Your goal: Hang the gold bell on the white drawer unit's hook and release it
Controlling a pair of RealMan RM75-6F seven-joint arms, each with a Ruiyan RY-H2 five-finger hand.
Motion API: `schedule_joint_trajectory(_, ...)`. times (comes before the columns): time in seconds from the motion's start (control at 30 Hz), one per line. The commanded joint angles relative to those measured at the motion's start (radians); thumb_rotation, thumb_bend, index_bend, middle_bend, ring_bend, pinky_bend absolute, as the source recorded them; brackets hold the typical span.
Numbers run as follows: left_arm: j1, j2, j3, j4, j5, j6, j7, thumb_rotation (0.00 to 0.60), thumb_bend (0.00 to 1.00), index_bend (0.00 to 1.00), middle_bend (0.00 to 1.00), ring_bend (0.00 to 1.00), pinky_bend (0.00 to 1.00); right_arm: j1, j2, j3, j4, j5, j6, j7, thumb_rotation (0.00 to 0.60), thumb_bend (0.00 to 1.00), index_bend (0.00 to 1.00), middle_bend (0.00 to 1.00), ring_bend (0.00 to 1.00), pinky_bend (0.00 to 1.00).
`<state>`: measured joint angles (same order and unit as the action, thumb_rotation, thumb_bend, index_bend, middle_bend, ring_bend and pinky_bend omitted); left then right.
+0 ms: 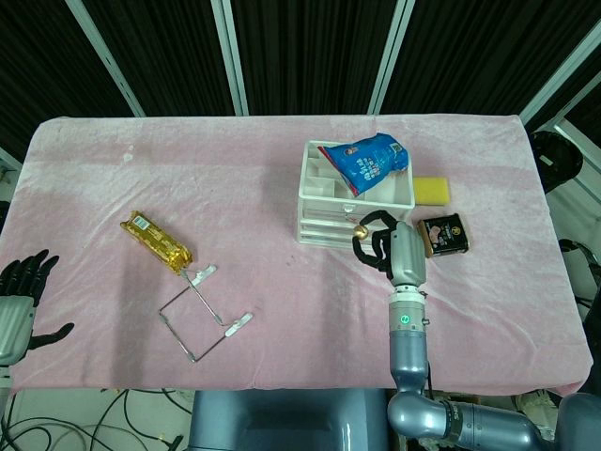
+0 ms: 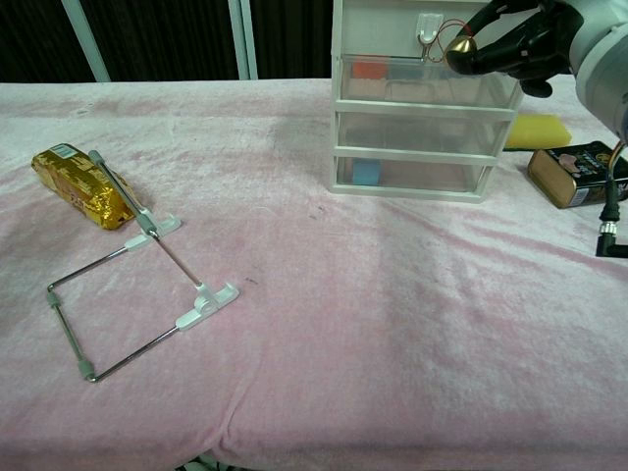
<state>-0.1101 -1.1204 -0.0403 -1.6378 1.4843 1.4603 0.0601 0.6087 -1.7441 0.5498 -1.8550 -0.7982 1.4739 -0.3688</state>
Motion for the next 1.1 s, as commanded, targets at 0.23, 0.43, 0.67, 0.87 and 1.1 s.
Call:
schedule_joint_trajectory(0.23,0.002,0.002,0.0,-0.001,0.001,0.004,-0.002,0.6,0.0,0.0,0.0,0.0,0.0,0.001,0.001,-0.006,0.002,0.005,0.003,0.004,0.6,0.35,0.54,0.92,1.0,0.92)
schedule_joint_trajectory(0.43,0.001,0.0,0.0,-0.001,0.0,0.001,0.002,0.6,0.0,0.0,0.0,0.0,0.0,0.003,0.004,-0.008,0.0,0.005,0.006,0.004,0.6,0.35,0.54,0.92,1.0,0.92)
schedule_joint_trajectory(0.67,0.001,0.0,-0.001,0.0,0.0,0.002,0.001,0.6,0.0,0.0,0.0,0.0,0.0,0.007,0.002,-0.005,0.004,0.014,0.008,0.005,0.6,0.35,0.54,0.92,1.0,0.92)
schedule_joint_trajectory(0.87,0.0,0.0,-0.001,0.0,0.0,0.002,-0.001,0.6,0.0,0.0,0.0,0.0,0.0,0.011,-0.005,-0.008,0.013,-0.011,0.015,0.022,0.6,0.35,0.54,0.92,1.0,0.92)
schedule_joint_trajectory(1.1,0.0,0.0,-0.001,-0.001,-0.002,0.001,0.0,0.6,0.0,0.0,0.0,0.0,0.0,0.016,-0.012,-0.008,0.016,-0.024,0.018,0.03,0.6,0.35,0.54,0.92,1.0,0.92)
